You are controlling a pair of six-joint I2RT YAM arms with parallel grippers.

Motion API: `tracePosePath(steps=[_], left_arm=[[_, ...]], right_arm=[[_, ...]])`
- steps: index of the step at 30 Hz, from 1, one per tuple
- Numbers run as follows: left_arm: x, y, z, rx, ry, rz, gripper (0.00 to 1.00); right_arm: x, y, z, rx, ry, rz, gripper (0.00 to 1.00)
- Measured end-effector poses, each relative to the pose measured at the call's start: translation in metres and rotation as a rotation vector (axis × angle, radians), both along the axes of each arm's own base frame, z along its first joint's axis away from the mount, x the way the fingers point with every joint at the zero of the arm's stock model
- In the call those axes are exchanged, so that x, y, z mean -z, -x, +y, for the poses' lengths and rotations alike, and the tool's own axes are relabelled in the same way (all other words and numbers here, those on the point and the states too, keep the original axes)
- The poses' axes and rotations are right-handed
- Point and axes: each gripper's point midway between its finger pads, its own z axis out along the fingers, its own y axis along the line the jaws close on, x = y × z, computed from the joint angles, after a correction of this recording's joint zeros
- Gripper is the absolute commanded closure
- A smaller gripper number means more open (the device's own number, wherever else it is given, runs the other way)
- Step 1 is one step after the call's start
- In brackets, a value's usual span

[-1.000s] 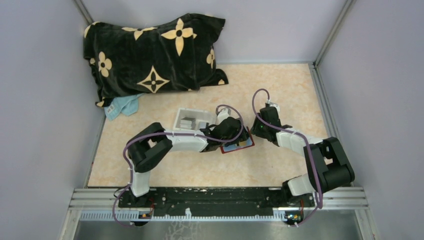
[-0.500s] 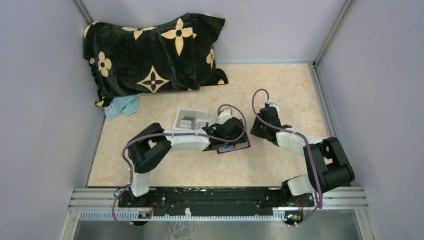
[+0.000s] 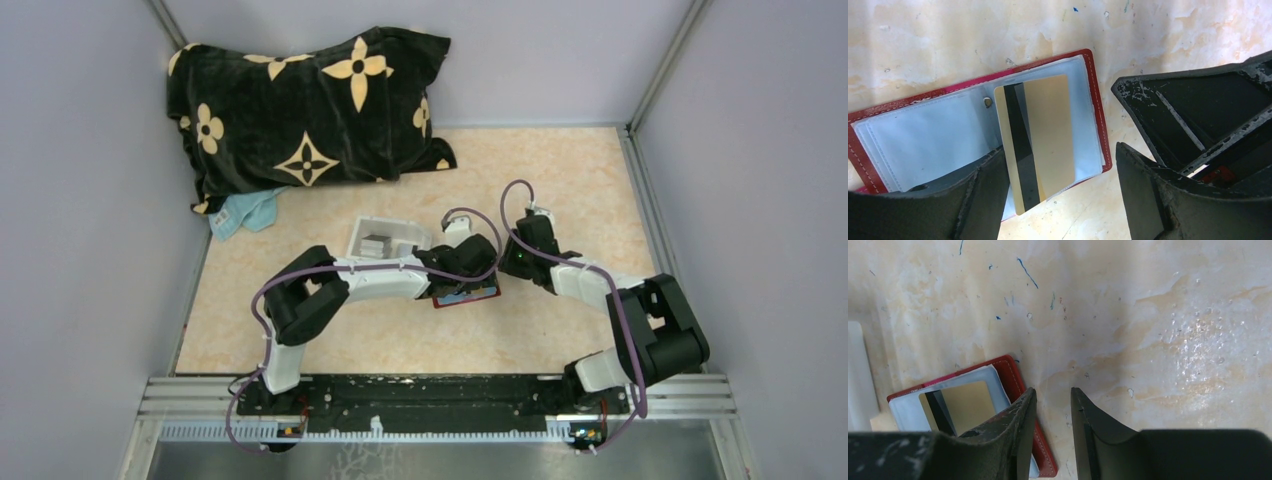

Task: Put the credit cards into the card holder
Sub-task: Insert the credit card into the card holder.

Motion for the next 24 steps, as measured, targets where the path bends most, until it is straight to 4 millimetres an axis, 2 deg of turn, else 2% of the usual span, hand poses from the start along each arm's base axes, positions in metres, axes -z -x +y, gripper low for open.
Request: tracePosePath(steps=[6,14,24], left_arm=[[0.001,0.001,0.006,-0.029,0.018,-0.018,0.22],[0.0,0.009,0.03,-0.048,0.076,-0.062,0.27],[0.0,0.008,0.028,-0.045,0.096,-0.075,0.33]], right_arm=[[0.0,0.002,0.003,-0.011,-0.007,0.006,0.7],[0.001,0.005,0.008,-0.041,-0.025,0.016,0.68],[-0.002,0.019,0.028,-0.131,-0.127,-0.004,0.59]])
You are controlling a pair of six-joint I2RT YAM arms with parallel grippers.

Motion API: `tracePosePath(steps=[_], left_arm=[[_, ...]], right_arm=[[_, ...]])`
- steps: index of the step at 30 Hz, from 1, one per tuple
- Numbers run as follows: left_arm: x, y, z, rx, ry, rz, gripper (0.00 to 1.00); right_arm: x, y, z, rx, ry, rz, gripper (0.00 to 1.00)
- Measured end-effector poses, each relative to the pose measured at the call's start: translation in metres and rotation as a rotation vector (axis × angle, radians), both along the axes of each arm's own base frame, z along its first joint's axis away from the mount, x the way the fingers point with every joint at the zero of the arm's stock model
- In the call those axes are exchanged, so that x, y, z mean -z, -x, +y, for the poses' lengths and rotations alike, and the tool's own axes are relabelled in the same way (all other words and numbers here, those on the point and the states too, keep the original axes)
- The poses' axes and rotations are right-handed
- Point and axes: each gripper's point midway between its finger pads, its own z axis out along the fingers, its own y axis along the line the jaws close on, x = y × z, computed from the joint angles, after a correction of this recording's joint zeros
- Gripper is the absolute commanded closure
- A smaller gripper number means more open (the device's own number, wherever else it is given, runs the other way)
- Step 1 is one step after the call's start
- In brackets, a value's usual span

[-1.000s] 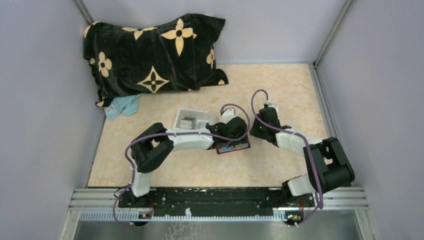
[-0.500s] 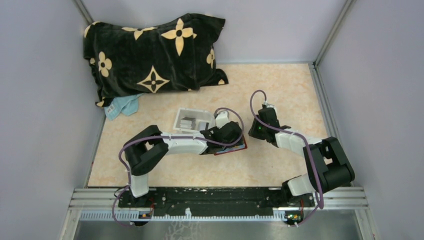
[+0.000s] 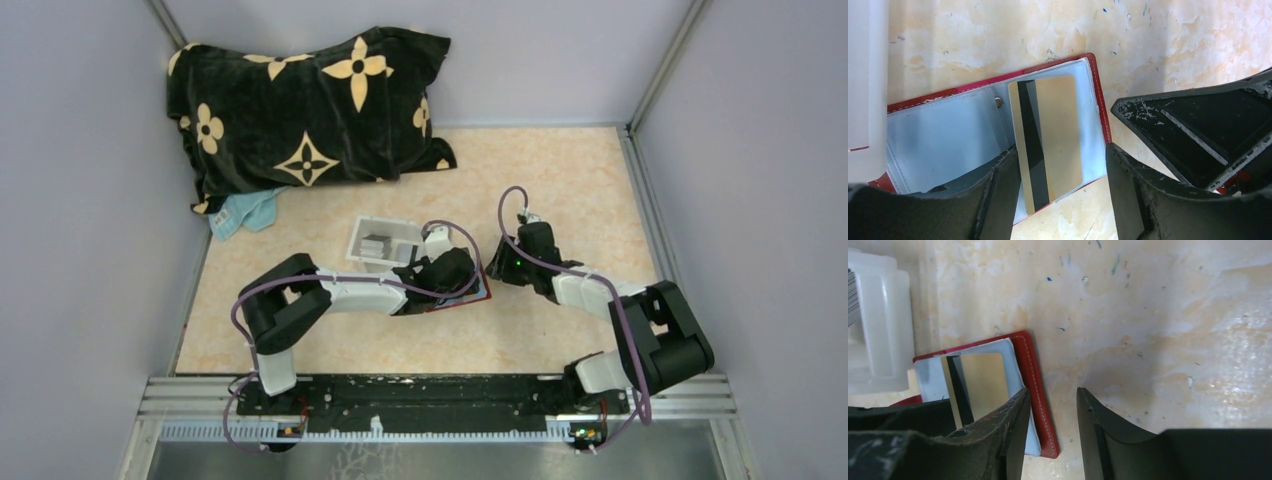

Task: Put the credit cards into the card holder
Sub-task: Insert the credit card into the card holder.

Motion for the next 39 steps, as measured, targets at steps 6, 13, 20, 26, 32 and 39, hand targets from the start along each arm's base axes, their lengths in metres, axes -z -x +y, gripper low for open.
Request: tracePosePath(steps=[6,13,20,26,32,39], left_arm=[[0.002,0.0,0.001,-0.001,0.003,-0.002,0.36],[0.003,-0.002,0.001,-0.001,0.04,-0.008,0.37],[0.003,-0.003,0.001,0.004,0.08,-0.003,0.36],[0.007,-0.004,0.0,0.008,0.043,0.018,0.33],[0.007,-0.003,0.0,0.009,0.032,0.026,0.34],[0.008,-0.005,-0.002,0.009,0.021,0.033,0.37]], right_arm=[[-0.001,0.005,0.012,-0.049,-0.063,-0.009,0.57],[-0.001,0.005,0.025,-0.083,-0.134,-0.027,0.56],[-0.002,0.0,0.031,-0.086,-0.169,-0.068,0.56],[-0.001,-0.004,0.033,-0.072,-0.161,-0.101,0.64],[0.0,-0.005,0.032,-0.061,-0.164,-0.125,0.67],[0.002,-0.002,0.031,-0.059,-0.185,-0.157,0.76]])
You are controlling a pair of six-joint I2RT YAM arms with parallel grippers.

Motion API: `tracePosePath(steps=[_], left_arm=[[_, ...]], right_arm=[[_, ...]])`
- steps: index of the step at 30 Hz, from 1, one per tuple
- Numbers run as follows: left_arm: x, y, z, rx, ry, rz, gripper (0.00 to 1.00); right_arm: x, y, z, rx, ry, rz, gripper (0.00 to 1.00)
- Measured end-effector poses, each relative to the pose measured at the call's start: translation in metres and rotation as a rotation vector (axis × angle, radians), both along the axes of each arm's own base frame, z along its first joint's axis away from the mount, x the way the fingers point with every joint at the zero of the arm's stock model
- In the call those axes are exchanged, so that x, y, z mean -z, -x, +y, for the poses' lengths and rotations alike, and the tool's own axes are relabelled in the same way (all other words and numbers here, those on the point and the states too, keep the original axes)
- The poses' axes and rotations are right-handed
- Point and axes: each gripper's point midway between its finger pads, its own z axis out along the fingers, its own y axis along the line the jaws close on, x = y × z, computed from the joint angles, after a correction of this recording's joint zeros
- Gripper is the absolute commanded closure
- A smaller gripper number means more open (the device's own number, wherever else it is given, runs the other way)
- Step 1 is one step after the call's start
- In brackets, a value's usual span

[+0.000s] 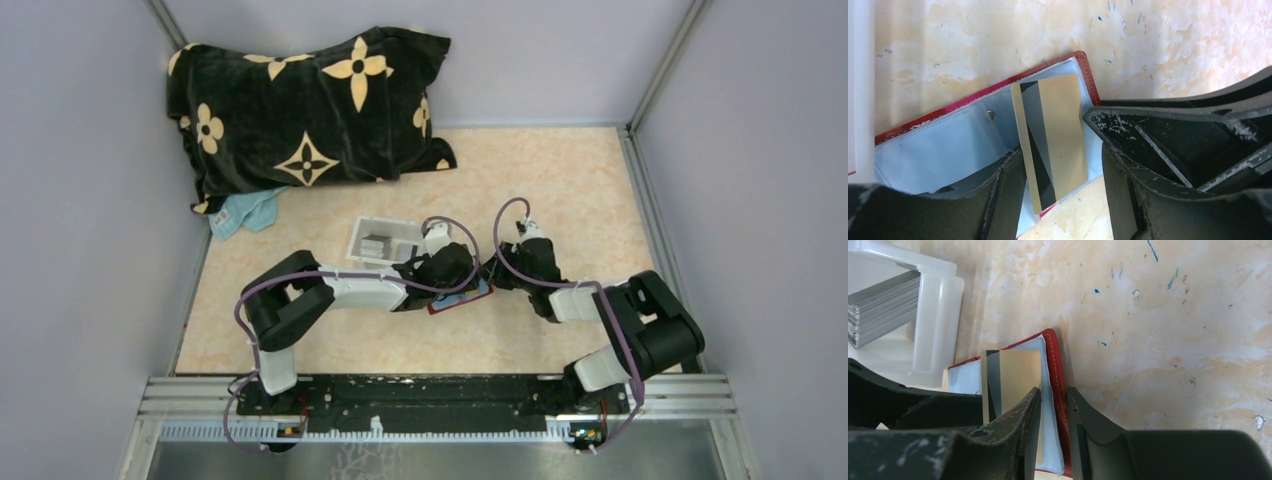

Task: Put the credit cards into the card holder
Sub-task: Insert the credit card into the card holder.

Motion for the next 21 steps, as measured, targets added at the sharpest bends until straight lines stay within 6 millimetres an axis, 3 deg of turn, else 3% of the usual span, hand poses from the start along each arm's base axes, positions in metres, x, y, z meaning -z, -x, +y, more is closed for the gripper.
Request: tracePosePath(steps=[16,21], left_arm=[[0.002,-0.003,-0.004,0.006,0.012,0.01,0.37],[0.002,-0.005,-0.006,0.014,0.022,0.007,0.34]], right_arm=[[0.001,0.026,0.002,0.003,-0.115,0.005,0.74],[0.0,0.042,0.013,-0.045,-0.194,0.051,0.76]])
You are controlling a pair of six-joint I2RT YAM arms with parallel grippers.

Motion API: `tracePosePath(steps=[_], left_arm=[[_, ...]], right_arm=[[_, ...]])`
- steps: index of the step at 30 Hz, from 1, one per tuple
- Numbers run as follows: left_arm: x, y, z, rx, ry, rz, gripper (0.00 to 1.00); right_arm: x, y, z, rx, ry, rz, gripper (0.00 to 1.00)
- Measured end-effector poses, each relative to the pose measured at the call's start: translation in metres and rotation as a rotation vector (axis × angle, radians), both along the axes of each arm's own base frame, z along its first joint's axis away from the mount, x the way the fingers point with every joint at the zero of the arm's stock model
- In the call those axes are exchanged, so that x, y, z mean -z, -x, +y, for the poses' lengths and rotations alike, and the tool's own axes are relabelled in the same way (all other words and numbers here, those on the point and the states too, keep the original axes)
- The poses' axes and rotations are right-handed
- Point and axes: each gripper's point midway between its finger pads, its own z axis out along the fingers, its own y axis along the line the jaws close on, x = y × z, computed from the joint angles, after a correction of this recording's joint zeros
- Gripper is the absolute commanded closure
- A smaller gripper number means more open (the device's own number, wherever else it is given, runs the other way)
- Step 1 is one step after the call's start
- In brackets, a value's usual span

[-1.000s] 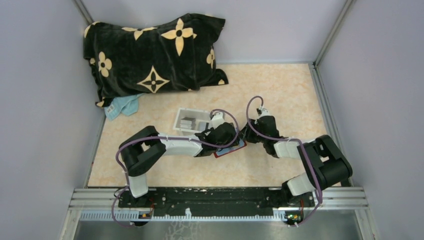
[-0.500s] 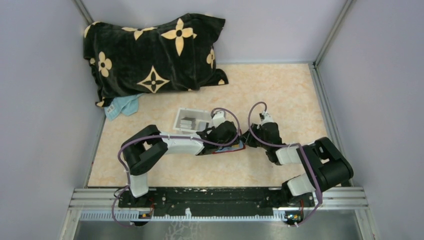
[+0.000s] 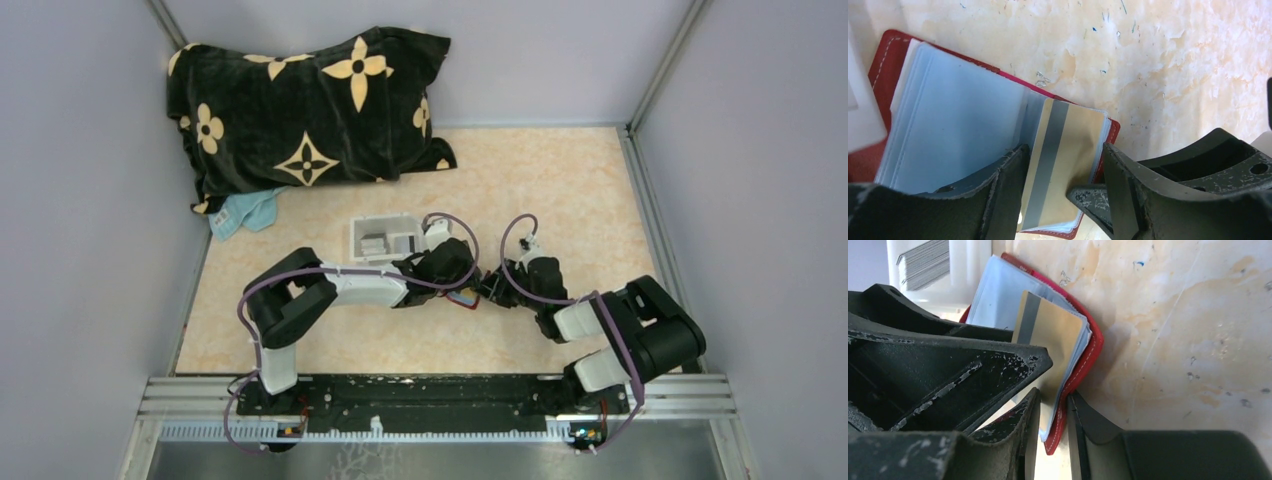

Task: Put the credit cards into the card holder
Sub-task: Insert the credit card into the card holder.

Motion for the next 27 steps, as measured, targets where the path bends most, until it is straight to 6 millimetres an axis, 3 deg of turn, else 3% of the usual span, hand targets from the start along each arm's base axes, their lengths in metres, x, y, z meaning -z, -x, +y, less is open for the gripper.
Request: tracePosePath(steps=[8,14,17,27], left_arm=[[0.001,-0.001,-0.001,0.017,-0.02,-0.002,0.28],[0.001,0.0,0.0,0.018,-0.026,-0.001,0.25],[-0.002,-0.001,0.001,0.012,-0.022,-0.004,0.16],[-0.01,0.002,0.011,-0.037,-0.01,0.008,0.15]], right_arm=[[0.003,0.007,0.005,0.004,-0.064,0.058,0.98],[0.004,0.008,0.005,0.012,-0.07,0.076,1.0],[0.002,0.009,0.005,0.012,-0.064,0.079,1.0],[-0.014,0.015,0.01,-0.071,0.05,0.104,1.0]])
